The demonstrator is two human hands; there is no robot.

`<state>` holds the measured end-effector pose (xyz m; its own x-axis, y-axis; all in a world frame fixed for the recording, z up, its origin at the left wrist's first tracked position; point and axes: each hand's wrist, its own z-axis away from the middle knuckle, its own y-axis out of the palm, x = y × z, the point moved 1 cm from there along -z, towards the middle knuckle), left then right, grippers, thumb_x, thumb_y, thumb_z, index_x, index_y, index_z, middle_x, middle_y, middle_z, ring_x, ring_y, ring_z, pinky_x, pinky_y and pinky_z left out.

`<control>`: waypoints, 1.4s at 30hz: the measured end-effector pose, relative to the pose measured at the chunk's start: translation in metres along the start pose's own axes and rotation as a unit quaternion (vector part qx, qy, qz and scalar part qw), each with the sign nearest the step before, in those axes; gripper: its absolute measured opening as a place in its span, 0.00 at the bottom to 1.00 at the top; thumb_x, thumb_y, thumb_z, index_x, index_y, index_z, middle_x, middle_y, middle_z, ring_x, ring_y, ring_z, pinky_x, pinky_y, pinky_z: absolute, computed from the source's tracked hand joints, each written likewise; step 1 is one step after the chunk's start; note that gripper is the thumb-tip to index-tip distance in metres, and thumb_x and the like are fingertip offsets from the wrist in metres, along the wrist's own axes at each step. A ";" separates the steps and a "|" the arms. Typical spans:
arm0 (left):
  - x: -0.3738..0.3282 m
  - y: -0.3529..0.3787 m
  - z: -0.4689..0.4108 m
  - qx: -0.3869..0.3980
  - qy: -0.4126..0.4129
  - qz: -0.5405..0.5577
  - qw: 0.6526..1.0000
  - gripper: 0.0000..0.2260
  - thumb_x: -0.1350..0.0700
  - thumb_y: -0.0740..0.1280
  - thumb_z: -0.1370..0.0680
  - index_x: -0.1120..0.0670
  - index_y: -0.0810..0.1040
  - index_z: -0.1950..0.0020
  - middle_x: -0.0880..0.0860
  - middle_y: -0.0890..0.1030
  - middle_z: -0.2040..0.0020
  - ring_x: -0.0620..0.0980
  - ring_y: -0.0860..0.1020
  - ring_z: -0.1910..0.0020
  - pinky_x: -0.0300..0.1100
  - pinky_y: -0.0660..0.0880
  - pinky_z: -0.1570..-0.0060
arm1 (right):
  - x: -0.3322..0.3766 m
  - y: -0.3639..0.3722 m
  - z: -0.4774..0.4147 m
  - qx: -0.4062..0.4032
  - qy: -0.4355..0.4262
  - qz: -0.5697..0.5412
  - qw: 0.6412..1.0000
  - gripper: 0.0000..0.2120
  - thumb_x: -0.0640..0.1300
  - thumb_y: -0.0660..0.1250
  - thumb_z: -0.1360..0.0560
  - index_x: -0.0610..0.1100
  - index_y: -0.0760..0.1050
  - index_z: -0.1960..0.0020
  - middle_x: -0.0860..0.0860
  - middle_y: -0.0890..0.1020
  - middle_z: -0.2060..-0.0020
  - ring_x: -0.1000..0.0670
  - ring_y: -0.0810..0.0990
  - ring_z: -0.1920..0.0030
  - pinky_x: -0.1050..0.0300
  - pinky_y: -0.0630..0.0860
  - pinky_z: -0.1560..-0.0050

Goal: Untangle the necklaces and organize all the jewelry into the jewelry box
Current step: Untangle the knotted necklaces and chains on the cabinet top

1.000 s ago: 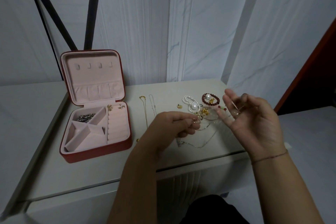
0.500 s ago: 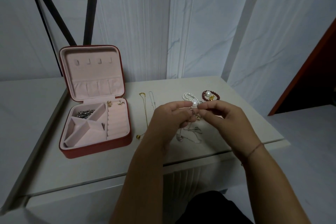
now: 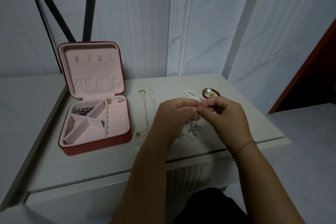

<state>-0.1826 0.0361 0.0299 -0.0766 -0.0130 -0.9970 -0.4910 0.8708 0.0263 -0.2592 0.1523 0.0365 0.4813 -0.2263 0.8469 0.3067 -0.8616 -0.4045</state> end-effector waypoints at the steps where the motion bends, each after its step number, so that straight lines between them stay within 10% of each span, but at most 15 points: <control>1: -0.001 0.000 0.000 -0.002 0.001 0.008 1.000 0.10 0.67 0.67 0.25 0.59 0.82 0.47 0.56 0.85 0.59 0.45 0.83 0.63 0.31 0.75 0.63 | 0.000 0.000 0.001 0.002 0.026 -0.059 0.998 0.05 0.37 0.72 0.29 0.47 0.82 0.59 0.44 0.83 0.63 0.51 0.79 0.62 0.61 0.78 0.55; 11: 0.001 -0.004 -0.001 -0.061 0.015 0.006 0.998 0.09 0.64 0.71 0.27 0.54 0.83 0.50 0.50 0.82 0.66 0.40 0.78 0.67 0.30 0.73 0.64 | -0.004 0.003 0.000 0.019 0.182 -0.365 0.913 0.05 0.36 0.63 0.24 0.40 0.77 0.57 0.48 0.81 0.65 0.52 0.78 0.63 0.59 0.76 0.54; 26: 0.004 -0.002 -0.001 0.011 0.003 -0.042 0.999 0.03 0.60 0.69 0.25 0.53 0.82 0.54 0.46 0.80 0.69 0.40 0.75 0.70 0.32 0.72 0.66 | -0.008 0.004 -0.001 0.063 0.090 -0.202 0.973 0.05 0.37 0.67 0.25 0.39 0.81 0.51 0.48 0.83 0.58 0.61 0.79 0.61 0.70 0.73 0.60; 32: 0.002 0.000 -0.005 -0.048 -0.006 -0.034 0.998 0.07 0.58 0.66 0.25 0.54 0.79 0.63 0.49 0.78 0.64 0.44 0.75 0.61 0.38 0.72 0.59 | -0.008 0.005 0.001 0.074 0.050 -0.074 0.993 0.06 0.37 0.67 0.26 0.39 0.81 0.60 0.37 0.81 0.61 0.49 0.77 0.61 0.57 0.77 0.55; 38: -0.002 -0.009 -0.007 -0.047 -0.090 0.219 0.970 0.15 0.56 0.59 0.20 0.53 0.69 0.68 0.52 0.77 0.62 0.48 0.75 0.58 0.44 0.72 0.51 | -0.016 0.000 -0.002 0.031 0.106 -0.135 0.985 0.10 0.39 0.65 0.27 0.40 0.74 0.67 0.46 0.75 0.68 0.49 0.72 0.63 0.52 0.72 0.57; 42: -0.002 -0.016 -0.010 -0.065 -0.120 0.383 0.914 0.13 0.54 0.60 0.20 0.54 0.68 0.65 0.51 0.73 0.70 0.48 0.76 0.67 0.43 0.74 0.53 | -0.014 0.001 -0.006 0.027 0.225 -0.380 0.897 0.07 0.36 0.62 0.24 0.41 0.77 0.59 0.48 0.81 0.65 0.50 0.79 0.63 0.57 0.77 0.53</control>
<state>-0.1833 0.0173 0.0318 -0.2552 0.6972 -0.6699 -0.4731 0.5142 0.7154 -0.2705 0.1516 0.0260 -0.2585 0.2458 0.9342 0.4505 -0.8248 0.3417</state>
